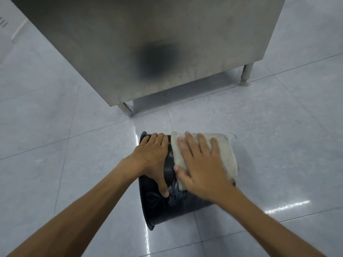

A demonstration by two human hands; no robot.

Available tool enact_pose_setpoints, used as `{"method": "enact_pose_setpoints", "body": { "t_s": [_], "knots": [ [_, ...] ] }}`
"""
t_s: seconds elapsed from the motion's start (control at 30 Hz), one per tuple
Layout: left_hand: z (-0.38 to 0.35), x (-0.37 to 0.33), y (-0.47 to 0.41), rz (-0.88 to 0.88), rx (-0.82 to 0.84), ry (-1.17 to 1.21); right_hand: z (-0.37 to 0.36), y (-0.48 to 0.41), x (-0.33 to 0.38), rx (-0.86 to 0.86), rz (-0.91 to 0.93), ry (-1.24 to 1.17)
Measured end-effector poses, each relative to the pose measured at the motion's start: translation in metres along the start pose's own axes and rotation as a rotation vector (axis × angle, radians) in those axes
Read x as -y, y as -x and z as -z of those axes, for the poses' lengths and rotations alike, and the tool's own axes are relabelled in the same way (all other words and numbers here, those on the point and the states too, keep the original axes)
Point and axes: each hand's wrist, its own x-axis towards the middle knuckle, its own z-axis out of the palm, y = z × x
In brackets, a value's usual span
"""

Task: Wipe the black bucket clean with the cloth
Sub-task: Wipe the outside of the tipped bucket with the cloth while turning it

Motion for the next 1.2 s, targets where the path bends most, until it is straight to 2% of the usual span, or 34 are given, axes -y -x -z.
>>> {"method": "enact_pose_setpoints", "body": {
  "t_s": [0.1,0.2,0.3,0.43,0.53,0.73,0.93,1.2],
  "knots": [
    [0.002,0.004,-0.007,-0.009,0.018,0.001,-0.03,0.059,0.011,-0.18,0.048,-0.094],
    [-0.004,0.003,-0.006,-0.023,0.008,-0.043,-0.043,0.084,0.01,-0.266,0.076,-0.103],
    [-0.01,-0.001,-0.002,-0.036,-0.021,-0.099,-0.021,0.043,0.01,-0.235,-0.005,-0.085],
    [-0.008,-0.008,0.004,-0.037,-0.056,-0.117,0.01,-0.033,0.011,-0.023,-0.19,-0.097],
    [-0.007,-0.009,0.018,-0.014,-0.142,-0.149,0.012,-0.049,0.006,0.039,-0.208,-0.114],
    [-0.051,-0.012,0.071,0.093,-0.235,-0.148,0.007,-0.04,0.004,-0.04,-0.197,-0.089],
    [-0.06,-0.018,0.072,0.192,-0.222,-0.171,0.008,-0.055,0.002,0.014,-0.206,-0.086],
    [-0.043,0.002,0.05,0.16,-0.203,-0.19,-0.002,-0.019,0.016,-0.133,-0.032,-0.027]
  ]
}}
